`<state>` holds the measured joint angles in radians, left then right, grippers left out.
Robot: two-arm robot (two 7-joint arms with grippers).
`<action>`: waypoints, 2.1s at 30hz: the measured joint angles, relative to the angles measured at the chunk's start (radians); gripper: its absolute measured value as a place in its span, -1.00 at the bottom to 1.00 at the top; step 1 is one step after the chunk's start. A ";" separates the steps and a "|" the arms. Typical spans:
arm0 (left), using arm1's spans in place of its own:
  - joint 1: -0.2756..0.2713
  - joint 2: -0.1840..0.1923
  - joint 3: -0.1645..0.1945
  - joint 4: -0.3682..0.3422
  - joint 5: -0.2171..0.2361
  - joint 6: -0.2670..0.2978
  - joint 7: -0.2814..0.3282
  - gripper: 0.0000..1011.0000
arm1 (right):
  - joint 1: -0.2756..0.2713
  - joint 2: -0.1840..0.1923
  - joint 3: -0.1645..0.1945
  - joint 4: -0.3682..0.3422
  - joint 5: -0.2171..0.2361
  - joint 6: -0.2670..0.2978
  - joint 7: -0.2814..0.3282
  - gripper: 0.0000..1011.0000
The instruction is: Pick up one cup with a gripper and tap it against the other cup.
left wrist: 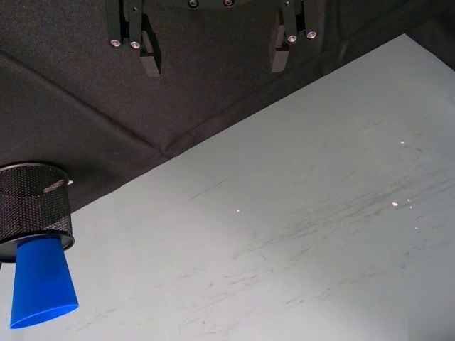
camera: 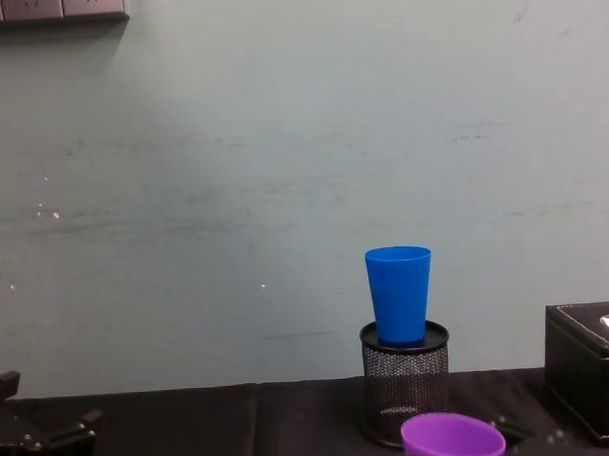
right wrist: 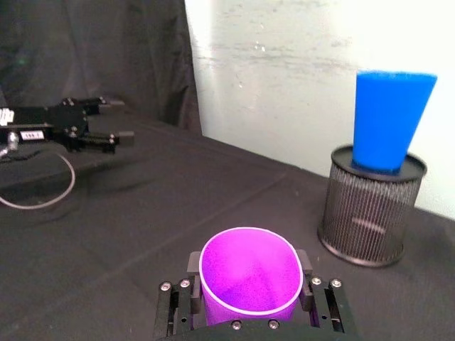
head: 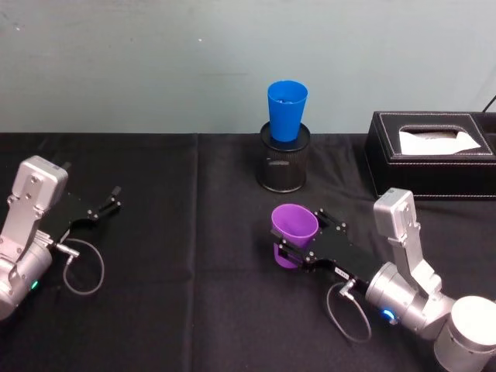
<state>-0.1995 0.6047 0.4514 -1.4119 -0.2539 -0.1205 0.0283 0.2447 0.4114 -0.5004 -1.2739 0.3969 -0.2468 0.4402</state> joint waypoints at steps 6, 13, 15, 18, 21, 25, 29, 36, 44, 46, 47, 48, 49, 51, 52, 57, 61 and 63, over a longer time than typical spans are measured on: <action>0.000 0.000 0.000 0.000 0.000 0.000 0.000 0.98 | -0.006 0.027 0.027 -0.118 -0.004 0.089 -0.013 0.46; 0.000 0.000 0.000 0.000 0.000 0.000 0.000 0.98 | 0.012 0.050 0.075 -0.259 0.026 0.243 -0.014 0.44; 0.000 0.000 0.000 0.000 0.000 0.000 0.000 0.98 | 0.018 0.051 0.081 -0.281 0.025 0.267 -0.016 0.44; 0.000 0.000 0.000 0.000 0.000 0.000 0.000 0.98 | 0.030 0.051 0.090 -0.306 0.023 0.298 -0.019 0.44; 0.000 0.000 0.000 0.000 0.000 0.000 0.000 0.98 | 0.042 0.048 0.093 -0.316 0.020 0.323 -0.019 0.44; 0.000 0.000 0.000 0.000 0.000 0.000 0.000 0.98 | 0.049 0.043 0.095 -0.319 0.021 0.339 -0.016 0.44; 0.000 0.000 0.000 0.000 0.000 0.000 0.000 0.98 | 0.049 0.043 0.096 -0.319 0.022 0.342 -0.015 0.44; 0.000 0.000 0.000 0.000 0.000 0.000 0.000 0.98 | 0.049 0.043 0.095 -0.319 0.020 0.341 -0.015 0.44; 0.000 0.000 0.000 0.000 0.000 0.000 0.000 0.98 | 0.049 0.043 0.095 -0.318 0.020 0.339 -0.015 0.44; 0.000 0.000 0.000 0.000 0.000 0.000 0.000 0.98 | 0.049 0.043 0.095 -0.318 0.019 0.339 -0.015 0.44; 0.000 0.000 0.000 0.000 0.000 0.000 0.000 0.98 | 0.049 0.043 0.095 -0.318 0.019 0.339 -0.015 0.44; 0.000 0.000 0.000 0.000 0.000 0.000 0.000 0.98 | 0.049 0.043 0.095 -0.318 0.019 0.338 -0.015 0.44; 0.000 0.000 0.000 0.000 0.000 0.000 0.000 0.98 | 0.049 0.043 0.095 -0.318 0.019 0.338 -0.015 0.44; 0.000 0.000 0.000 0.000 0.000 0.000 0.000 0.98 | 0.049 0.043 0.095 -0.318 0.019 0.338 -0.015 0.44; 0.000 0.000 0.000 0.000 0.000 0.000 0.000 0.98 | 0.049 0.043 0.095 -0.318 0.019 0.338 -0.015 0.44; 0.000 0.000 0.000 0.000 0.000 0.000 0.000 0.98 | 0.049 0.043 0.095 -0.318 0.019 0.337 -0.015 0.44; 0.000 0.000 0.000 0.000 0.000 0.000 0.000 0.98 | 0.049 0.043 0.095 -0.318 0.019 0.337 -0.015 0.44; 0.000 0.000 0.000 0.000 0.000 0.000 0.000 0.98 | 0.049 0.043 0.095 -0.318 0.018 0.337 -0.015 0.44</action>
<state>-0.1995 0.6047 0.4514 -1.4119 -0.2539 -0.1205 0.0283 0.2933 0.4545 -0.4058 -1.5921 0.4153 0.0903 0.4254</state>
